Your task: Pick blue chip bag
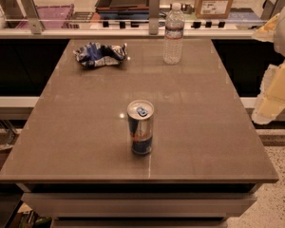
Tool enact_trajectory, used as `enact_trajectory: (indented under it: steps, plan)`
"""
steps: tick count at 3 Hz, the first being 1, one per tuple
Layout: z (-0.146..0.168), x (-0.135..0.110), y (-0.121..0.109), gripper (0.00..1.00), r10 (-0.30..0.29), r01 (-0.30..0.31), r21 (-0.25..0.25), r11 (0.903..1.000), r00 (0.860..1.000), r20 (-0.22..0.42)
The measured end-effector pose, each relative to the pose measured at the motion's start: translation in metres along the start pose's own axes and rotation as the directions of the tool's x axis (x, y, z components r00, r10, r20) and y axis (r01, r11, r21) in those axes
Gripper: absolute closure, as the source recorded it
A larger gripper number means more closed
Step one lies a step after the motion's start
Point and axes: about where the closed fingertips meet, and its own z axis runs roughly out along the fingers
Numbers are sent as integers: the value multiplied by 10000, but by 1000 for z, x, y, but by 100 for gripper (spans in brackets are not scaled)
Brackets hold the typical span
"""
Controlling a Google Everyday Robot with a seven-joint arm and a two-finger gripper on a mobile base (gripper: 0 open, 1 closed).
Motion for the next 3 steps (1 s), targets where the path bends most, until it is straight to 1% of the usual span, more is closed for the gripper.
enact_trajectory:
  steps: [1, 2, 3]
  plan:
    - [0, 0, 0, 0, 0, 0, 2, 10000, 10000, 1]
    - [-5, -9, -11, 0, 220, -236, 542, 9983, 9993, 289]
    - [-13, -26, -39, 0, 773, -931, 1552, 9835, 9915, 1049]
